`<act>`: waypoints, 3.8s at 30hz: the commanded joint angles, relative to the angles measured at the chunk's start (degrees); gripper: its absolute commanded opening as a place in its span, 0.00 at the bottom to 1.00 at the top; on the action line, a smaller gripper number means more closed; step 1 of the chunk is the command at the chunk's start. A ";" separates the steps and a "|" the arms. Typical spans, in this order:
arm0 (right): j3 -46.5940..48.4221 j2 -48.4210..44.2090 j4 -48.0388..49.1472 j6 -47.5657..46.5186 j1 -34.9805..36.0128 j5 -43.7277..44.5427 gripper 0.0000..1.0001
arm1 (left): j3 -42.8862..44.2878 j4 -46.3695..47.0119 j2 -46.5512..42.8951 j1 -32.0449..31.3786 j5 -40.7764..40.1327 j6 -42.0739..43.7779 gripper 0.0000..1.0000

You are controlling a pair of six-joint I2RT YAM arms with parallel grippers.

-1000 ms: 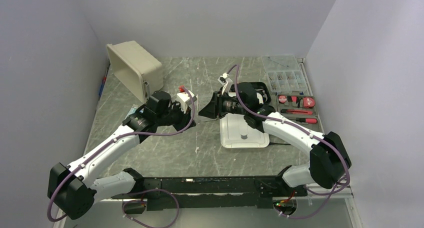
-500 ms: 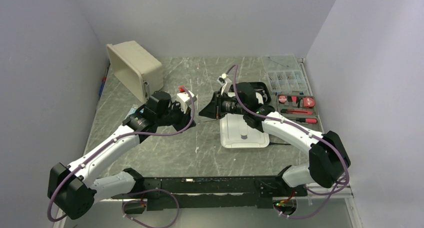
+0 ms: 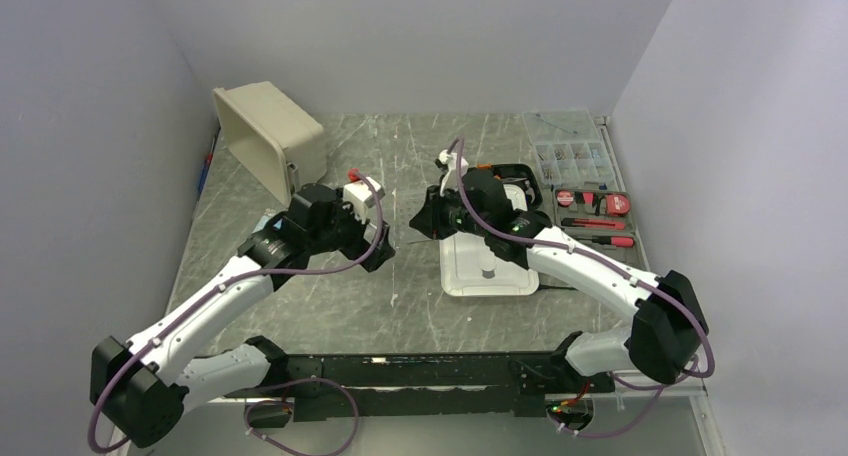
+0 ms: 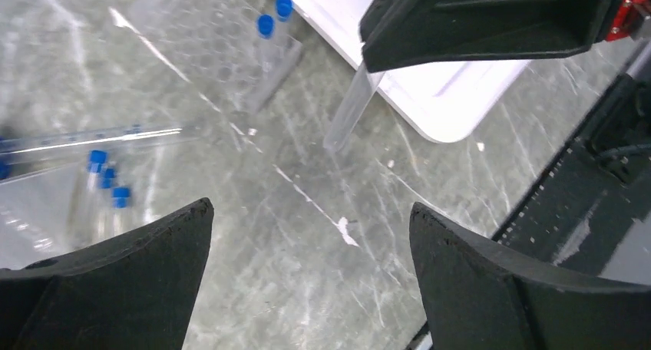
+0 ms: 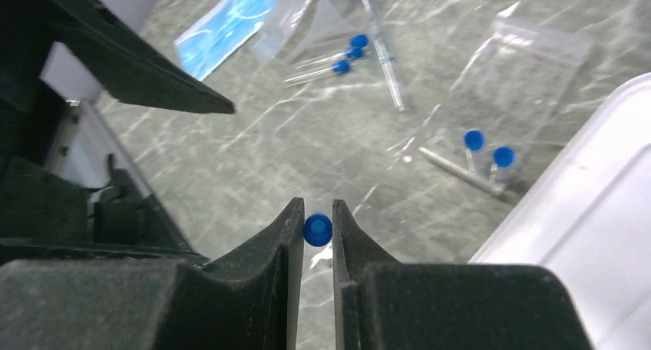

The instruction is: Organize the chemistry lab equipment

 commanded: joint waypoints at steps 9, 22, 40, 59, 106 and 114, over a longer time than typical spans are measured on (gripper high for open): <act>12.91 6.81 -8.33 -16.32 8.14 32.79 0.11 | -0.92 0.32 -7.47 8.59 -13.16 -2.84 0.99; 16.29 17.89 -1.82 -20.58 9.88 36.34 0.11 | -1.01 0.00 -7.74 8.59 -15.24 -2.76 0.99; 16.89 24.24 1.01 -21.91 9.89 37.82 0.10 | -1.10 0.16 -6.99 8.60 -14.52 -2.49 0.99; 19.40 24.28 -5.34 -20.36 9.81 37.01 0.10 | -1.07 0.23 -6.46 8.59 -14.17 -2.22 0.99; 14.85 24.73 -2.88 -16.64 9.73 38.17 0.09 | -1.03 0.03 -6.06 8.62 -13.94 -2.14 0.99; 14.57 25.97 -2.57 -16.18 9.57 38.01 0.09 | -0.93 -0.09 -5.80 8.59 -13.89 -2.14 0.99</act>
